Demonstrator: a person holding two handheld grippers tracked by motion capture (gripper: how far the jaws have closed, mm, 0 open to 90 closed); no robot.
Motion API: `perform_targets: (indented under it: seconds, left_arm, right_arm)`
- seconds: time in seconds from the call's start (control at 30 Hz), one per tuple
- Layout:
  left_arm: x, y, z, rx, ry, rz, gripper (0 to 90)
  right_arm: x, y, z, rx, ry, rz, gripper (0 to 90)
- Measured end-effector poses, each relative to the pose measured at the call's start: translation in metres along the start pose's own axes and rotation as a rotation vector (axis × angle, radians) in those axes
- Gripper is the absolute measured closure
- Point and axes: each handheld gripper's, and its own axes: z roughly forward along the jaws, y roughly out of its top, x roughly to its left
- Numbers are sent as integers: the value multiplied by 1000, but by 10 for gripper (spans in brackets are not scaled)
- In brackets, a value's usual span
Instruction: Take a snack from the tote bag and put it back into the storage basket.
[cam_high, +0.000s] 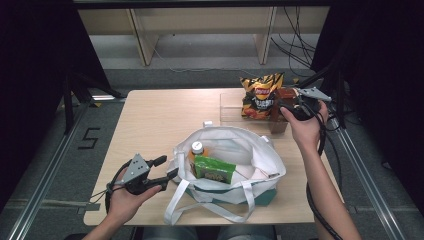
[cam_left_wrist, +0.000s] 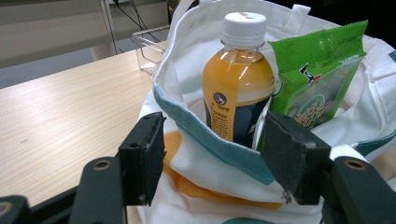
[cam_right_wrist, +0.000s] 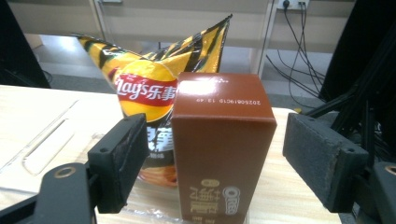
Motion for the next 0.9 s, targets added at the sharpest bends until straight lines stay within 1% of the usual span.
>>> perform_targets:
  seconds: [0.03, 0.07, 0.1, 0.13, 0.17, 0.2, 0.23, 0.27, 0.3, 0.33, 0.4, 0.5, 0.57, 0.6, 0.63, 0.67, 0.7, 0.73, 0.8, 0.83, 0.87, 0.9]
  left_arm:
    - [0, 0, 0, 0, 2, 1, 385]
    - [0, 0, 0, -1, 2, 1, 385]
    - [0, 0, 0, -1, 2, 1, 385]
    - [0, 0, 0, -1, 3, 1, 385]
    - [0, 0, 0, -1, 3, 0, 385]
    - [0, 0, 0, -2, 3, 0, 385]
    - [0, 0, 0, -2, 3, 0, 385]
    - [0, 0, 0, -2, 4, 1, 385]
    - [0, 0, 0, -2, 4, 1, 385]
    - [0, 0, 0, -2, 5, 1, 385]
    - [0, 0, 0, -1, 4, 1, 385]
    - [0, 0, 0, -3, 3, 1, 385]
    - [0, 0, -1, -3, 5, 2, 385]
    - [0, 1, -1, 4, 10, 4, 385]
    - [-1, 1, -1, 4, 10, 3, 385]
    - [-1, 1, -1, 4, 10, 3, 385]
    - [-1, 1, -2, 5, 10, 3, 385]
    - [0, 1, -2, 5, 10, 5, 385]
    - [0, 1, -2, 4, 10, 7, 385]
    - [0, 1, -2, 4, 10, 7, 385]
    - [0, 1, -1, 4, 10, 6, 385]
    - [0, 1, -1, 4, 10, 5, 385]
  right_arm:
    - [0, 0, -2, 1, -1, -7, 234]
    - [0, 0, -5, 4, 1, -2, 235]
    - [-1, -1, -7, -6, 3, -14, 239]
    - [-1, -1, -10, -11, 5, -16, 243]
    - [-1, -2, -13, -8, 8, -10, 245]
    - [-1, -2, -15, -11, 16, -18, 248]
    - [0, -3, -18, -9, 20, -7, 253]
    - [-1, -3, -20, -14, 27, -29, 257]
    - [1, -4, -23, -13, 21, -17, 263]
    - [2, -5, -25, -17, 31, -15, 275]
    - [4, -7, -31, -15, 47, -22, 293]
    - [7, -11, -37, -30, 65, -49, 325]
    - [11, -13, -42, -24, 79, -34, 342]
    - [10, -14, -43, -40, 87, -59, 351]
    - [12, -14, -45, -36, 90, -59, 358]
    - [14, -15, -48, -37, 89, -49, 364]
    - [14, -16, -50, -35, 100, -54, 376]
    - [14, -16, -50, -55, 115, -68, 386]
    - [19, -18, -56, -36, 132, -58, 404]
    - [21, -19, -59, -37, 150, -49, 417]
    - [23, -21, -61, -33, 156, -56, 422]
    - [24, -22, -63, -44, 168, -69, 428]
